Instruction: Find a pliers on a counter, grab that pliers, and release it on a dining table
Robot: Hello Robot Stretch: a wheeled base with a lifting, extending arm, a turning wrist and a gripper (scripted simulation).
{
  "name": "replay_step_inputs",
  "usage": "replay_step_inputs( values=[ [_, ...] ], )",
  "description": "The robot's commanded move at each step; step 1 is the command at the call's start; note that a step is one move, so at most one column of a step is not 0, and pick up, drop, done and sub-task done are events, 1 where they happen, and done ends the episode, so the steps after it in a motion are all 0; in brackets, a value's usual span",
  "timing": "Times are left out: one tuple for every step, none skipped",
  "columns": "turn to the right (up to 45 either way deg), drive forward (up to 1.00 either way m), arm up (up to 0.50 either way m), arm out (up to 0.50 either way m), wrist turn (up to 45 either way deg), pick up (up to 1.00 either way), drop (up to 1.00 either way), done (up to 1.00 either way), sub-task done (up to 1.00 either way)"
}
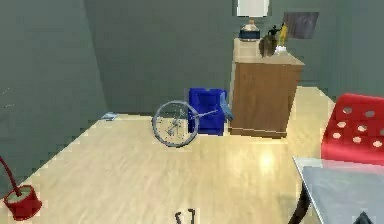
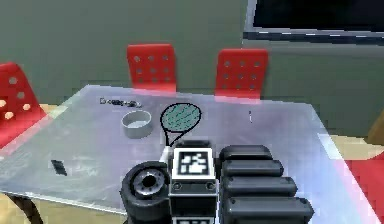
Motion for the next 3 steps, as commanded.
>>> replay_step_inputs(
  values=[
    [-39.0, 0.0, 0.0, 0.0, 0.0, 0.0, 0.0, 0.0, 0.0],
    [45.0, 0.0, 0.0, 0.0, 0.0, 0.0, 0.0, 0.0, 0.0],
    [45.0, 0.0, 0.0, 0.0, 0.0, 0.0, 0.0, 0.0, 0.0]
  ],
)
